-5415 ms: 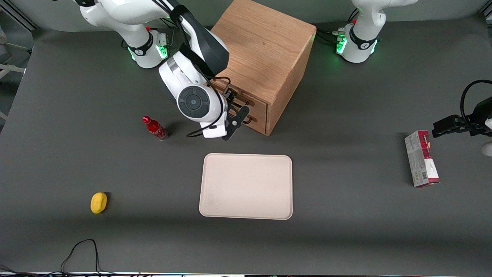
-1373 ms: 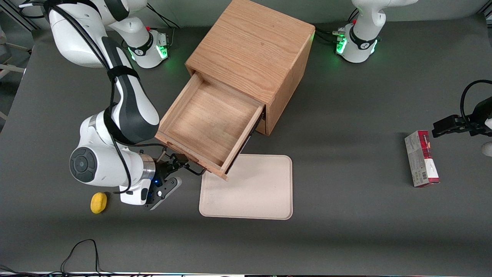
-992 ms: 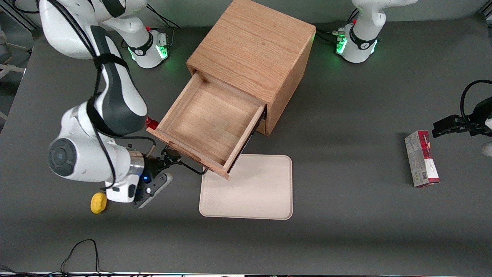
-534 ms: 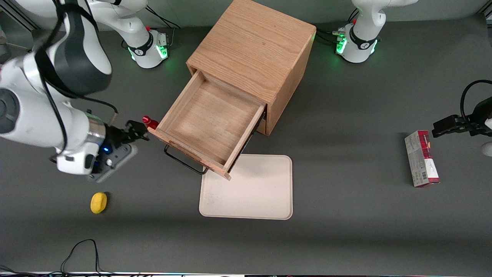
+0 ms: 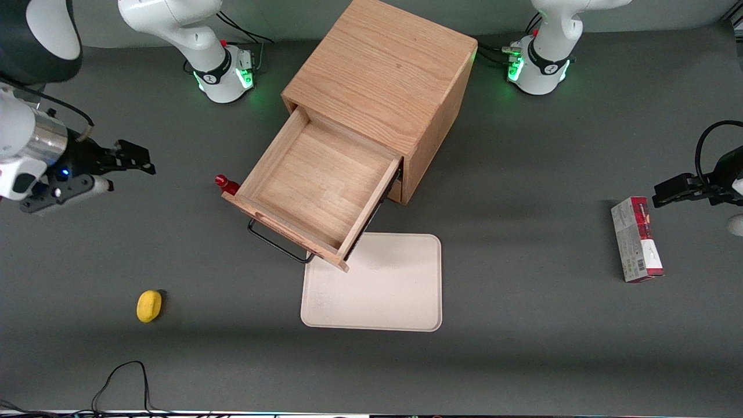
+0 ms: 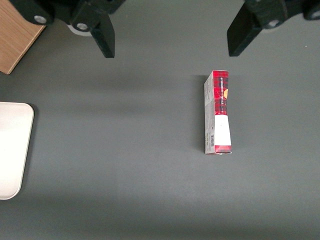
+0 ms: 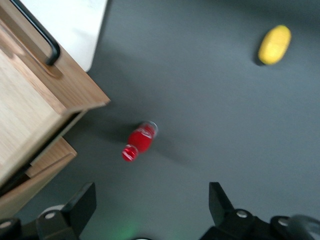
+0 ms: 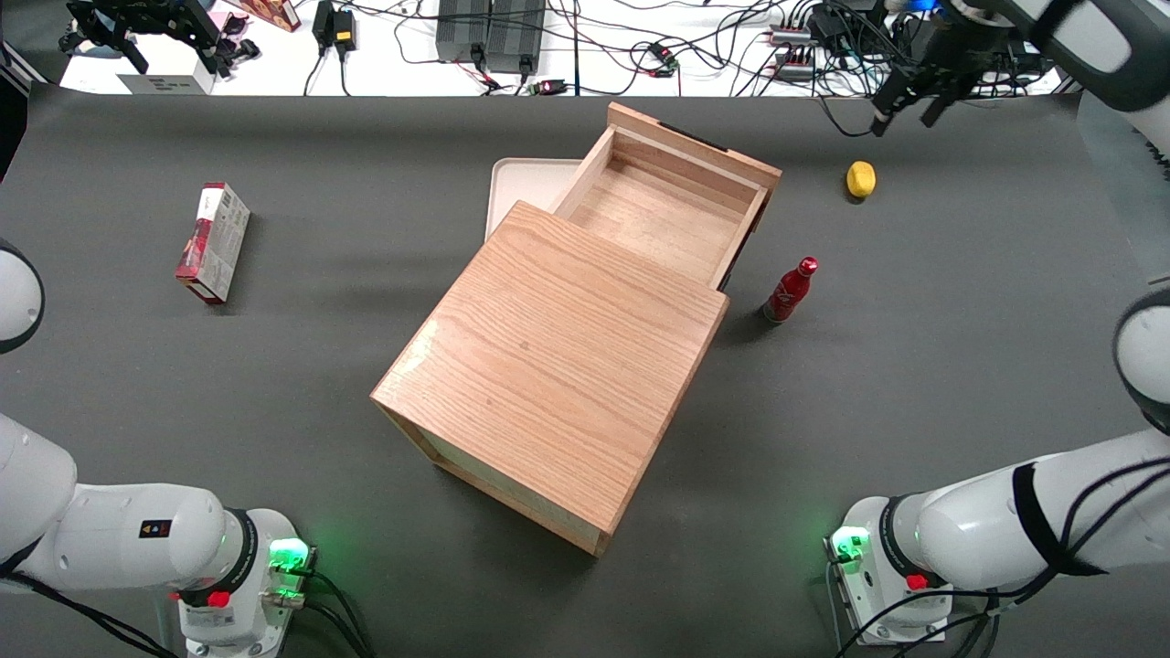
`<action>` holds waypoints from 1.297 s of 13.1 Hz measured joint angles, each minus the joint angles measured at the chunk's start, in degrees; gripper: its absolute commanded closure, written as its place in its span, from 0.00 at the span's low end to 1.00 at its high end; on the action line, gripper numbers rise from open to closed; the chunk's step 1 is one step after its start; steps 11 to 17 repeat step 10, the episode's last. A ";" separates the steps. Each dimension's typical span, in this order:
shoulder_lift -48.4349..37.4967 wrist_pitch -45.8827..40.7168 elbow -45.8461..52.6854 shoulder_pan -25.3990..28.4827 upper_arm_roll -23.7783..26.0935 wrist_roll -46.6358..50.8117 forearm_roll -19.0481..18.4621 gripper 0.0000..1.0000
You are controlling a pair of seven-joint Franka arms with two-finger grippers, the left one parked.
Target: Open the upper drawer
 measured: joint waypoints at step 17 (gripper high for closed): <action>-1.18 2.14 0.37 -9.19 8.54 8.62 -0.47 0.00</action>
